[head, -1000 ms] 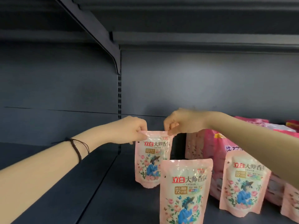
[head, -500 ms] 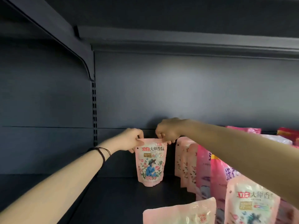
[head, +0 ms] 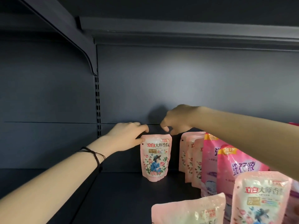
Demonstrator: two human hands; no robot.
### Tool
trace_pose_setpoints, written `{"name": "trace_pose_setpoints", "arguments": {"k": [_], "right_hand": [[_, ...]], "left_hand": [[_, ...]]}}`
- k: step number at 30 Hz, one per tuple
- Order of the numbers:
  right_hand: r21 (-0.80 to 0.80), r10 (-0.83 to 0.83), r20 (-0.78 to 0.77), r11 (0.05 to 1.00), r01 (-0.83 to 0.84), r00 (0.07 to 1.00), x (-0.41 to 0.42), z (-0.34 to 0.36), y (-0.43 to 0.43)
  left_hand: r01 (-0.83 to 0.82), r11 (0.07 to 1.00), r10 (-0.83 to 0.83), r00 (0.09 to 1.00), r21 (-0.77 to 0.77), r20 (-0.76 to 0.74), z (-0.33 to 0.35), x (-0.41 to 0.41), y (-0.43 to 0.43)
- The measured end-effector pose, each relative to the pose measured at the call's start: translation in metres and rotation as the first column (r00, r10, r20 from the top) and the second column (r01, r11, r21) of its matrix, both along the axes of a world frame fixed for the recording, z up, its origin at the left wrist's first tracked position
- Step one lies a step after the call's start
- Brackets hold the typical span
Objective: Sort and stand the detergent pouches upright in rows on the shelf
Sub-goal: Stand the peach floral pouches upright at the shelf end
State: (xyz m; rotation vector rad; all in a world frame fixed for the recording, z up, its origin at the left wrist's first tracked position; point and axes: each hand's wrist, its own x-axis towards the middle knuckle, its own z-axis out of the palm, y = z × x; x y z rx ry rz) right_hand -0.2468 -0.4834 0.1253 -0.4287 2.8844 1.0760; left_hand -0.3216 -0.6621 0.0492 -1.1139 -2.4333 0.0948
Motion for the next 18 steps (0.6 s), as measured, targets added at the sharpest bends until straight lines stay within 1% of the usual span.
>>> {"name": "trace_pose_setpoints", "arguments": {"k": [4, 7, 9, 10, 12, 13, 14, 15, 16, 17, 18], "right_hand": [[-0.102, 0.008, -0.001, 0.995, -0.008, 1.000, 0.039, 0.005, -0.002], [-0.254, 0.007, -0.055, 0.967, -0.021, 0.998, 0.069, 0.004, 0.003], [-0.427, 0.016, -0.107, 0.902, -0.061, 0.994, 0.090, 0.002, 0.007], [-0.520, 0.018, -0.141, 0.849, -0.090, 0.990, 0.101, -0.001, 0.008], [-0.659, -0.005, -0.215, 0.739, -0.141, 0.977, 0.122, -0.012, 0.009], [-0.718, -0.028, -0.250, 0.676, -0.165, 0.968, 0.132, -0.020, 0.010], [-0.779, -0.052, -0.281, 0.596, -0.196, 0.958, 0.141, -0.030, 0.010], [-0.848, -0.076, -0.296, 0.480, -0.226, 0.952, 0.150, -0.041, 0.010], [-0.916, -0.101, -0.293, 0.314, -0.249, 0.951, 0.158, -0.053, 0.009], [-0.958, -0.126, -0.280, 0.104, -0.268, 0.952, 0.166, -0.066, 0.007], [-0.954, -0.161, -0.264, -0.101, -0.282, 0.951, 0.174, -0.080, 0.006]], "left_hand": [[0.080, 0.995, -0.087, 0.989, -0.058, -0.119, 0.000, 0.025, -0.016], [0.110, 0.994, -0.112, 0.986, -0.030, -0.121, -0.004, 0.045, -0.027], [0.113, 0.993, -0.111, 0.992, 0.033, -0.056, -0.007, 0.062, -0.034], [0.104, 0.992, -0.103, 0.995, 0.072, -0.011, -0.009, 0.072, -0.036], [0.065, 0.981, -0.088, 0.989, 0.181, 0.121, -0.017, 0.092, -0.039], [0.041, 0.960, -0.102, 0.972, 0.277, 0.210, -0.023, 0.102, -0.040], [0.018, 0.917, -0.149, 0.942, 0.398, 0.301, -0.029, 0.111, -0.041], [-0.014, 0.846, -0.225, 0.897, 0.533, 0.381, -0.035, 0.122, -0.041], [-0.061, 0.746, -0.323, 0.837, 0.663, 0.441, -0.042, 0.132, -0.039], [-0.125, 0.628, -0.430, 0.767, 0.768, 0.476, -0.048, 0.144, -0.036], [-0.198, 0.513, -0.527, 0.695, 0.836, 0.488, -0.054, 0.157, -0.033]]}}
